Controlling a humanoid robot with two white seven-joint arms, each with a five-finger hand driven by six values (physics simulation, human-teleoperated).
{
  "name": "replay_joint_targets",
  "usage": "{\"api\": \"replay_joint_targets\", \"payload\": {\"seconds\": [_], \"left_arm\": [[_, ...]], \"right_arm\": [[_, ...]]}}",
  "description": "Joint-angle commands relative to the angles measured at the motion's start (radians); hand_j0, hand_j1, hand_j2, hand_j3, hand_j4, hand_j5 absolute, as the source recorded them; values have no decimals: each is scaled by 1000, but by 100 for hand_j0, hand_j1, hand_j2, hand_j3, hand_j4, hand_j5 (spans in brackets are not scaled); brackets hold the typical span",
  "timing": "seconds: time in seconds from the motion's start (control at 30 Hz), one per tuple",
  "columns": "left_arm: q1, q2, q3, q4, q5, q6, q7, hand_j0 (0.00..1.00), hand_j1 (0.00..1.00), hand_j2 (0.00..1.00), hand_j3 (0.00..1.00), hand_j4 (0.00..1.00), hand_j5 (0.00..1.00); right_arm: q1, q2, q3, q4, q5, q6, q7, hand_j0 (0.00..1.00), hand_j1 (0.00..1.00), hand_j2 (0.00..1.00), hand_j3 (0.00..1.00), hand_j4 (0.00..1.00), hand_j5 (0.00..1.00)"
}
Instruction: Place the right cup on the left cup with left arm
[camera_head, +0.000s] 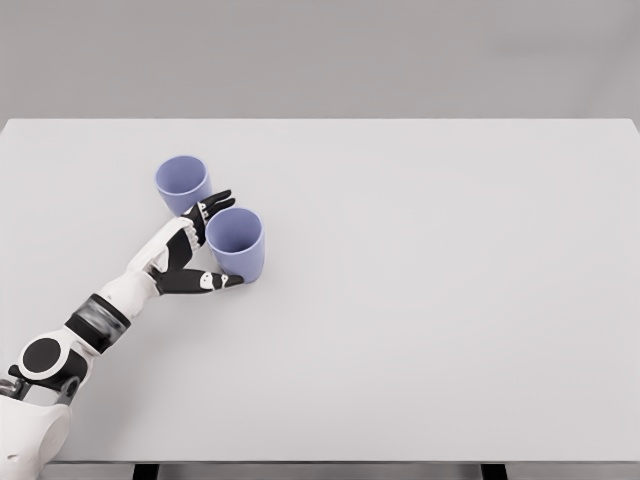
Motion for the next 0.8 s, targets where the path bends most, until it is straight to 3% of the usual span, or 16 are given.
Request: {"api": "replay_joint_targets", "payload": {"seconds": [0.0,0.77], "left_arm": [[0,-1,0,-5,5,-1,0,100,100,100,100,100,100],[-35,-10,-13,12,5,1,0,100,100,100,100,100,100]], "right_arm": [[0,0,-1,0,-1,-1,0,100,100,100,100,100,100],[0,0,0,0,-1,-1,0,100,100,100,100,100,100]]}}
